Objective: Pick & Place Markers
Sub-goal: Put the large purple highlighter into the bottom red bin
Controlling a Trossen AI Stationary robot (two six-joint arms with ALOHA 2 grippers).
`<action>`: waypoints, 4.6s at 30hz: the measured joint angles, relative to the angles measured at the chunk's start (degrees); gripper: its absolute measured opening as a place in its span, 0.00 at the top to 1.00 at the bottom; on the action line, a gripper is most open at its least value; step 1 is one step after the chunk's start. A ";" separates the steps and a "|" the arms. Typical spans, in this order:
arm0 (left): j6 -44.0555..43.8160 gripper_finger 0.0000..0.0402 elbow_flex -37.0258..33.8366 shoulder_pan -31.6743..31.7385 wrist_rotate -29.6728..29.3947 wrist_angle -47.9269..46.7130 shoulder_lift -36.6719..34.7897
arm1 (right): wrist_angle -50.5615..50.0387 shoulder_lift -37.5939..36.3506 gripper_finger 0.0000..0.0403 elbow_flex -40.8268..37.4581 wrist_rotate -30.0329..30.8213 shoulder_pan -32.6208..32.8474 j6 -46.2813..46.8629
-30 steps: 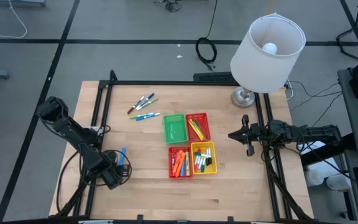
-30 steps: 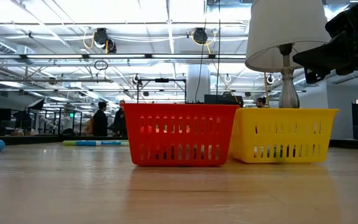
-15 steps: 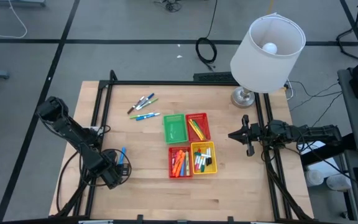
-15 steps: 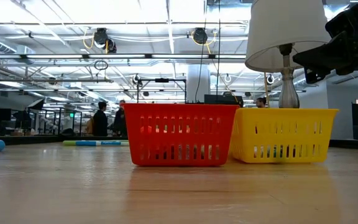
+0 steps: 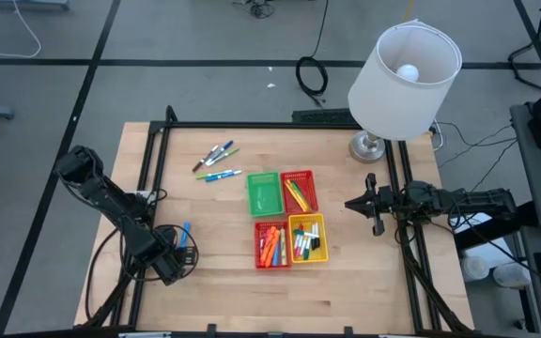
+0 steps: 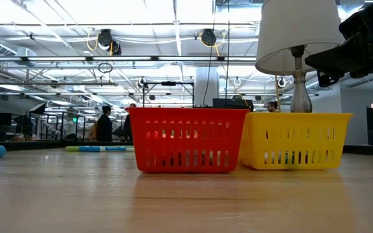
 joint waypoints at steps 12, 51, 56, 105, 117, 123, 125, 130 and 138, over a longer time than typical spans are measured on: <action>0.04 0.40 0.00 0.04 -0.21 0.50 0.02 | -0.01 0.00 0.96 0.00 0.01 -0.01 0.00; 0.59 0.80 -0.11 0.00 -2.16 1.64 0.04 | 0.01 0.02 0.96 0.00 0.00 -0.01 -0.01; 0.55 0.82 -0.11 0.00 -2.16 1.72 0.04 | -0.01 0.00 0.96 -0.01 0.00 -0.02 0.00; 26.35 0.77 4.44 0.46 -9.60 4.84 0.17 | -0.01 0.02 0.96 -0.01 0.00 -0.01 0.00; 46.40 0.77 4.55 8.89 -21.41 17.78 0.04 | -0.03 0.02 0.96 0.00 0.00 -0.02 -0.02; 54.61 0.77 4.58 13.37 -20.97 29.64 0.02 | -0.05 0.02 0.96 -0.01 0.00 -0.01 0.00; 56.45 0.77 4.66 14.62 -19.98 33.44 0.00 | -0.05 0.02 0.96 -0.01 0.00 -0.02 -0.01; 61.95 0.77 4.66 16.45 -19.07 41.37 0.00 | -0.05 0.02 0.96 0.00 0.00 0.00 0.00; 73.96 0.77 4.66 17.35 -19.90 57.80 -0.02 | -0.07 0.02 0.96 0.00 0.00 0.00 0.00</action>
